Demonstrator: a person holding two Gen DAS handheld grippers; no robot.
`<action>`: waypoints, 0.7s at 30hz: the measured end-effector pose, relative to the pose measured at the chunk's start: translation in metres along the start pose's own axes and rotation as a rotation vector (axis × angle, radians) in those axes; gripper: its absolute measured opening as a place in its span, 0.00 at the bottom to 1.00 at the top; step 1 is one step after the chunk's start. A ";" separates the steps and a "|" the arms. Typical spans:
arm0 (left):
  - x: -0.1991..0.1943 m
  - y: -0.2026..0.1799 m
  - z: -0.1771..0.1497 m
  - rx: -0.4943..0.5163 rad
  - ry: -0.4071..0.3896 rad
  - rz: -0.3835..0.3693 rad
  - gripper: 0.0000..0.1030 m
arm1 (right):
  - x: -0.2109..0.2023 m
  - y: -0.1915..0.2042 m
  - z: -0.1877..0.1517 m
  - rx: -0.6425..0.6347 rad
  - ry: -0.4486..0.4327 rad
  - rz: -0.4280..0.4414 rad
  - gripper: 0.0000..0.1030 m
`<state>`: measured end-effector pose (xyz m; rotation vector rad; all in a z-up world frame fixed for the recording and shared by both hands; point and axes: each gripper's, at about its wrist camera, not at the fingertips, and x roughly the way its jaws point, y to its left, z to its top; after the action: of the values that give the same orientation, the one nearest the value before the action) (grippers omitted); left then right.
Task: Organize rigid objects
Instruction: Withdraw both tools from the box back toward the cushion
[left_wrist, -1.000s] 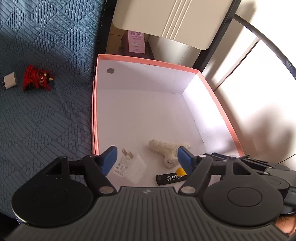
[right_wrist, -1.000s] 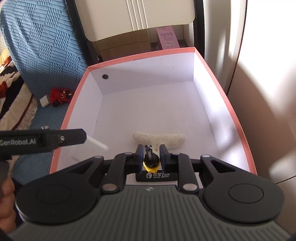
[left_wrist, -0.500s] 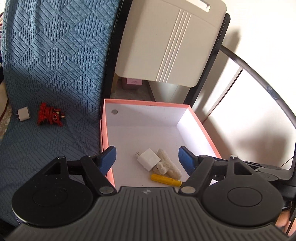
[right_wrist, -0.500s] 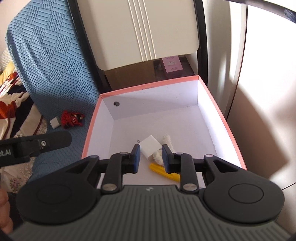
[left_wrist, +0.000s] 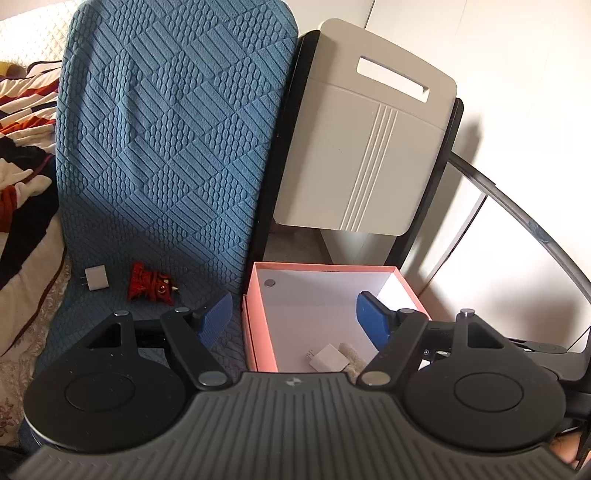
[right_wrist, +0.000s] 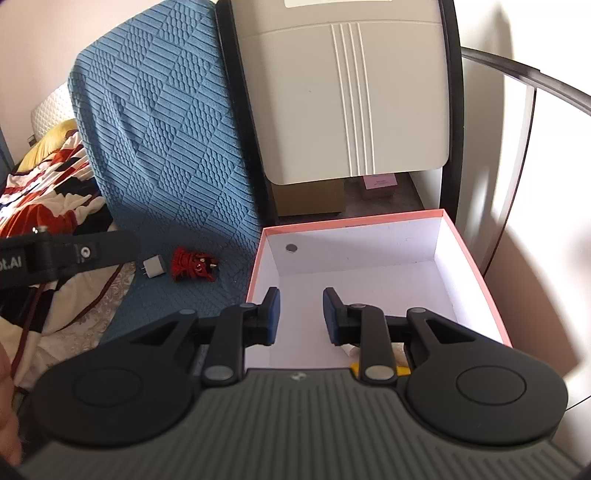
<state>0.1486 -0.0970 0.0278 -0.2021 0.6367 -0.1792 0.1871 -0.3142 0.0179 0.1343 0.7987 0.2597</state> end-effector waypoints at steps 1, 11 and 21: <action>-0.004 0.003 0.000 0.000 -0.007 0.002 0.76 | -0.001 0.003 0.000 -0.007 -0.003 0.002 0.28; -0.017 0.034 -0.013 -0.017 -0.036 0.019 0.76 | 0.001 0.044 -0.009 -0.074 -0.013 0.041 0.28; -0.018 0.064 -0.039 0.004 -0.040 0.062 0.76 | 0.027 0.088 -0.040 -0.131 0.004 0.080 0.28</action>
<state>0.1174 -0.0366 -0.0080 -0.1817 0.6019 -0.1164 0.1602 -0.2212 -0.0092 0.0421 0.7790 0.3873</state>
